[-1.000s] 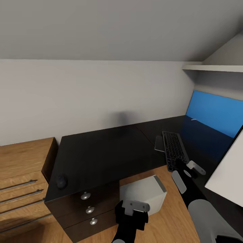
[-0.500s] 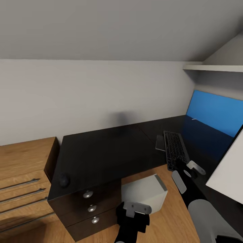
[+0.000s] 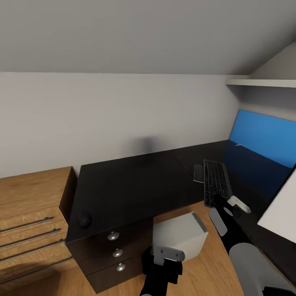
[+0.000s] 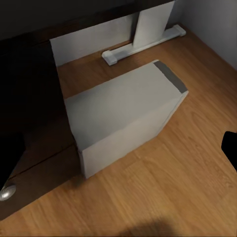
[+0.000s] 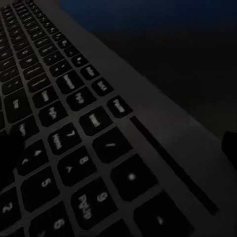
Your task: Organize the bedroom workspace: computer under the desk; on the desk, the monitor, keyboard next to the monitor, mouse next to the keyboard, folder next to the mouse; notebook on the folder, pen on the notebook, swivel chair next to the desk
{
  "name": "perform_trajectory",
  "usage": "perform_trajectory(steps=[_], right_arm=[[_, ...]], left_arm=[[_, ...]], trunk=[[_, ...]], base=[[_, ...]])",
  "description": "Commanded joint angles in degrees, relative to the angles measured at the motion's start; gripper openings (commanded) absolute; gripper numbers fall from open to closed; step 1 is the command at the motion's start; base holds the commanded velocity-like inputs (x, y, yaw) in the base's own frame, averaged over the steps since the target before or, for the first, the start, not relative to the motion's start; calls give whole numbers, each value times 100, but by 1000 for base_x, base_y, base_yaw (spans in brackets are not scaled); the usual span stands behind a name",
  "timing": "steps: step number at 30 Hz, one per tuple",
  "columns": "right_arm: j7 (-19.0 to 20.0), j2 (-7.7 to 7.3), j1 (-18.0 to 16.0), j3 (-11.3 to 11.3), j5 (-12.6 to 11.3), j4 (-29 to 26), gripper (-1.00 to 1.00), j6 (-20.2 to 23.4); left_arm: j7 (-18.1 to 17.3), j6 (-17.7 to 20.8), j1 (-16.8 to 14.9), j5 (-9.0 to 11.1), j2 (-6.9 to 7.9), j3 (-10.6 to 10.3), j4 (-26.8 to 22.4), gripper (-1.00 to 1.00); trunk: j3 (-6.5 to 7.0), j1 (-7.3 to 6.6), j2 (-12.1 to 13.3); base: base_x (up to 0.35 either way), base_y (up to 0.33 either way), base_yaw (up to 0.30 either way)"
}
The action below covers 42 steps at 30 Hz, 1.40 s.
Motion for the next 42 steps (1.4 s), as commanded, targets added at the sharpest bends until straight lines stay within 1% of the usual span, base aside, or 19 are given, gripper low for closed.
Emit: perform_trajectory(steps=[1, 8, 19, 30, 42], right_arm=[[0, 2, -1, 4, -154, 124, 100, -52], [1, 2, -1, 4, -154, 125, 100, -51], [0, 2, -1, 4, -154, 125, 100, -52], [0, 2, -1, 4, -154, 115, 100, -59], [2, 2, -1, 11, -154, 79, 100, -69]], left_arm=[[53, 14, -8, 48, 0, -10, -5, 100], [59, 14, -8, 48, 0, -65, -4, 100], [65, 5, -8, 39, 0, -75, -4, 100], [61, 5, -8, 46, 0, -80, 1, 100], [58, 5, -8, 39, 0, -89, 182, 100]], trunk=[[-6, 1, -2], [-6, 1, -2], [-6, 1, -2], [191, -241, 439], [407, -504, 920]], base=[[86, 205, 0], [27, 69, 0], [1, 41, 0], [0, 1, 0], [0, 0, 0]])
